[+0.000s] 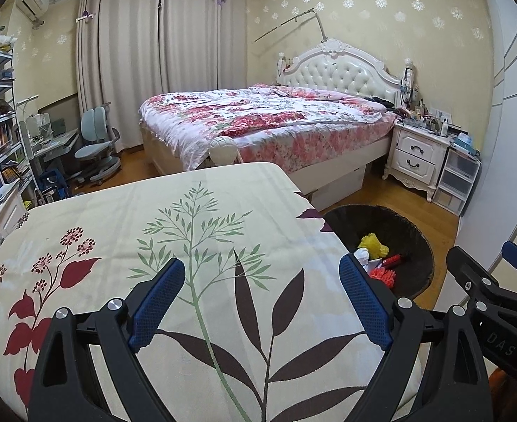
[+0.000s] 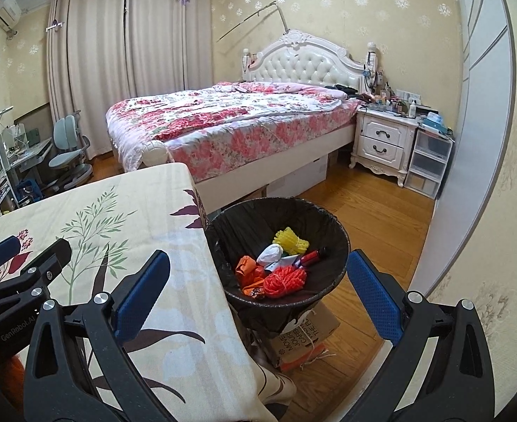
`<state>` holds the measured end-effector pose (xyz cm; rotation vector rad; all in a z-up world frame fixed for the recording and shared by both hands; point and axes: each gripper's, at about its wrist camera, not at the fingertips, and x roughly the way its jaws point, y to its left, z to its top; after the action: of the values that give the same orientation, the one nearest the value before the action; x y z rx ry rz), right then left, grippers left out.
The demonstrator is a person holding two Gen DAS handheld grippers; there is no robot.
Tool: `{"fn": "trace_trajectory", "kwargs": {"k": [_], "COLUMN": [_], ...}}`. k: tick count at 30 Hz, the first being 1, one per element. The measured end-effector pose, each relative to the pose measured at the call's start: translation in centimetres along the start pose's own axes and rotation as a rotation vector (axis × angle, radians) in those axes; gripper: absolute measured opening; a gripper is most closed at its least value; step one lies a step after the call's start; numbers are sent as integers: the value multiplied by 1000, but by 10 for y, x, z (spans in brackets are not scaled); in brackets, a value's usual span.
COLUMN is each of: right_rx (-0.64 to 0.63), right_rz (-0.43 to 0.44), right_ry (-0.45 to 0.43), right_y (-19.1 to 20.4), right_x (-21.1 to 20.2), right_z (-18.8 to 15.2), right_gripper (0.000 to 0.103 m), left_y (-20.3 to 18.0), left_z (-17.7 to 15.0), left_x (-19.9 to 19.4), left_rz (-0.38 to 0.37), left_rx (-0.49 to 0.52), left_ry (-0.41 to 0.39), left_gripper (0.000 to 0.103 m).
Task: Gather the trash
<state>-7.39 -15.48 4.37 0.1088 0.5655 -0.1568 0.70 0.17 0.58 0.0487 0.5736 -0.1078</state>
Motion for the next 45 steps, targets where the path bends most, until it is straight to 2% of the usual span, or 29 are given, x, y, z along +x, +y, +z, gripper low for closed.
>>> {"fn": "trace_trajectory", "kwargs": {"k": [45], "right_rx": [-3], "right_rz": [-2], "right_ry": [-6], "right_y": [1], "right_x": [-2], "right_z": [-2], "right_gripper": [98], "left_y": [3], "left_z": [-2], "left_x": [-5], "left_rz": [1], "left_rx": [-14], "left_ry": [-7], "left_gripper": [89]}}
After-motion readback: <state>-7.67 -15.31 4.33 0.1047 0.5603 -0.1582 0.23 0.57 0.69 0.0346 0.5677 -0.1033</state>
